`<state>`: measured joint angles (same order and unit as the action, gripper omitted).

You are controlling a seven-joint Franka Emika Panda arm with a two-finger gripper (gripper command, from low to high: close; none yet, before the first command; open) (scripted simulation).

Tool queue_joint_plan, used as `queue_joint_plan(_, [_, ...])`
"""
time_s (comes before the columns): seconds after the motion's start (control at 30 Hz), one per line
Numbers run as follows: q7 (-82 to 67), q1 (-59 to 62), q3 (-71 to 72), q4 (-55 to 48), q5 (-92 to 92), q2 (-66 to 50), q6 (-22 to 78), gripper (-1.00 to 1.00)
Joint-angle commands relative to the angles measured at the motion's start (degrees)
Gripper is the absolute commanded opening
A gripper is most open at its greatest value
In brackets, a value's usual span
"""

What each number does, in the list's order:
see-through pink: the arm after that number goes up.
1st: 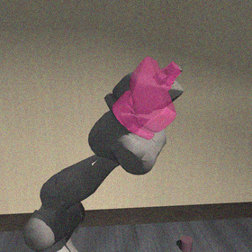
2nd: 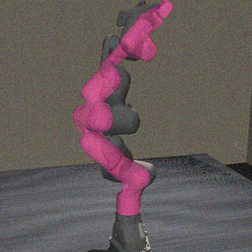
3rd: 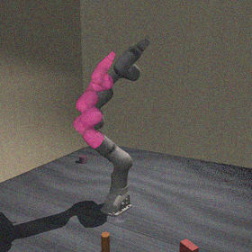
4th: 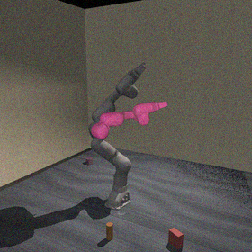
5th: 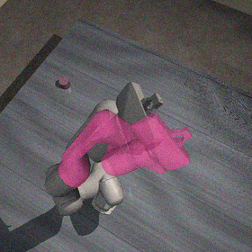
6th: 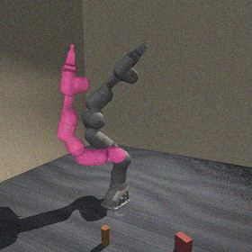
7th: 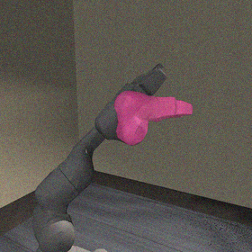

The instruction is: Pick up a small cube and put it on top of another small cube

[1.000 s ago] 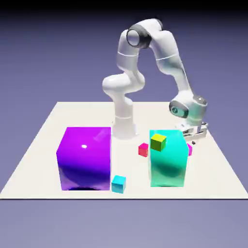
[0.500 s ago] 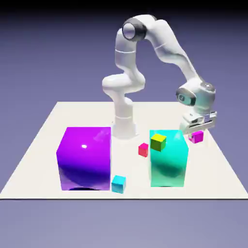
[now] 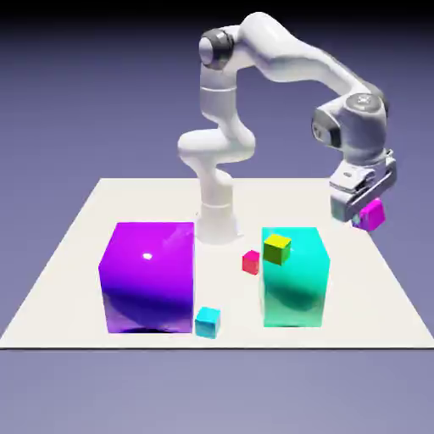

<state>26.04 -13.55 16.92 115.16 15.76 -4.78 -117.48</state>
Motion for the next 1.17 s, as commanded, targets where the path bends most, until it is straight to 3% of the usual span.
queue_joint_plan(0.0, [-2.4,-0.7,-1.7,-0.4,-0.8,-0.4,0.3,-1.00])
queue_joint_plan(0.4, [-32.3,-2.8,-22.6,-4.6,-7.9,-4.7,4.0,-1.00])
queue_joint_plan(0.8, [-31.9,-15.5,-45.5,17.7,-20.8,-6.9,-18.9,-1.00])
queue_joint_plan(1.03, [-34.1,-12.1,-42.0,19.7,-15.2,-15.8,-29.8,-1.00])
queue_joint_plan(1.07, [-34.1,-12.1,-42.0,19.7,-15.2,-15.8,-29.8,1.00])
queue_joint_plan(1.13, [-33.3,-12.9,-42.8,19.5,-16.3,-13.7,-27.6,1.00])
